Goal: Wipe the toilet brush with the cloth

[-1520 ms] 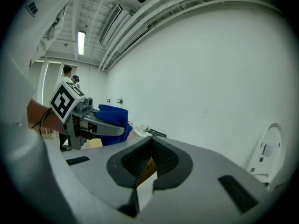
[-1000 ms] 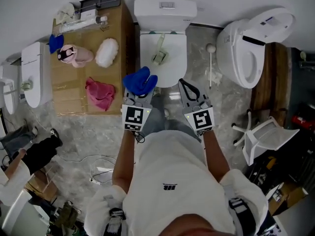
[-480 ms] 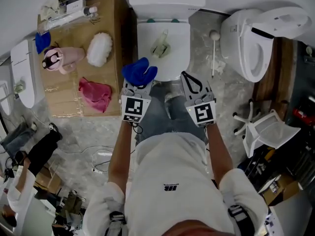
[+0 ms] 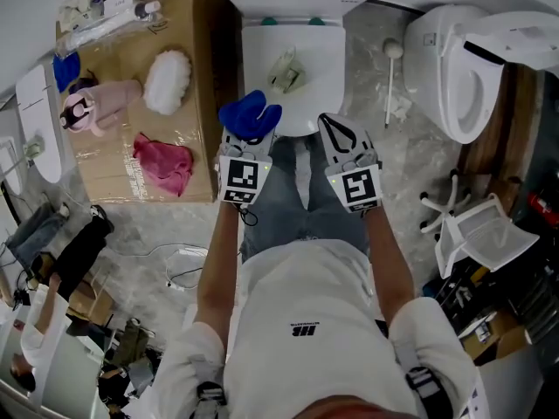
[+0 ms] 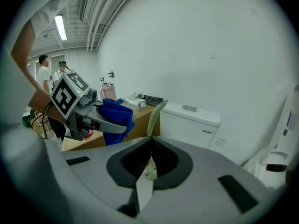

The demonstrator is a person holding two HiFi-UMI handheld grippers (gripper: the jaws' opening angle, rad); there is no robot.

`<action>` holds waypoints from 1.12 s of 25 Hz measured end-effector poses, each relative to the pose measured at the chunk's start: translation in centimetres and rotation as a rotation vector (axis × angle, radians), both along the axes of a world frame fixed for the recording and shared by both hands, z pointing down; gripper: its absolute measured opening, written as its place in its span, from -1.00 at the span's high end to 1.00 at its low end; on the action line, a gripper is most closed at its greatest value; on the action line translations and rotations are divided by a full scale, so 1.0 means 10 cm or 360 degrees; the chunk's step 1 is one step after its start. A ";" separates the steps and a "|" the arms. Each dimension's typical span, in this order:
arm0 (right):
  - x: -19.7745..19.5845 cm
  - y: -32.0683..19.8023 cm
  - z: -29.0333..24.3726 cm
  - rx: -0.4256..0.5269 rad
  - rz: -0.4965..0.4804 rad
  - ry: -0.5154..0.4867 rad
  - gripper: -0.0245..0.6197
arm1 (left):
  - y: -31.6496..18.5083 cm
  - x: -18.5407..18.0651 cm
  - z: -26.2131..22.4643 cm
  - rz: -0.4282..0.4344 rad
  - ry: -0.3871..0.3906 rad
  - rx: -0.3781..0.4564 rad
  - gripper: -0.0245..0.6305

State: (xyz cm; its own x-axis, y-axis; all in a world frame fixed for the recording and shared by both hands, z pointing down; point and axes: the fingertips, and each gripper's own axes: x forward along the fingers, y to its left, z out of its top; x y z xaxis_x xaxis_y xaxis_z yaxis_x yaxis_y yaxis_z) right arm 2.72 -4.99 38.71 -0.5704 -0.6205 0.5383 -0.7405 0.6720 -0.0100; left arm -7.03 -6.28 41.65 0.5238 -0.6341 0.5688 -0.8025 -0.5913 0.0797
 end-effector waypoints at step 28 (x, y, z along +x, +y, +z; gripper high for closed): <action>-0.08 -0.37 1.79 -0.0179 -0.0202 0.0142 0.93 | -0.18 0.22 1.29 -0.0109 -0.0001 -0.0113 0.52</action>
State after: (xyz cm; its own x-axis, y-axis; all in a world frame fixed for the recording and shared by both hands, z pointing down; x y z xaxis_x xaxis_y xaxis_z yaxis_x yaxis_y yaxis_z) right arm 1.91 -8.71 56.65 -0.5868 -0.4796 0.6524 -0.6513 0.7583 -0.0284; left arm -4.88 -8.08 54.57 0.4803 -0.6266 0.6137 -0.8408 -0.5281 0.1189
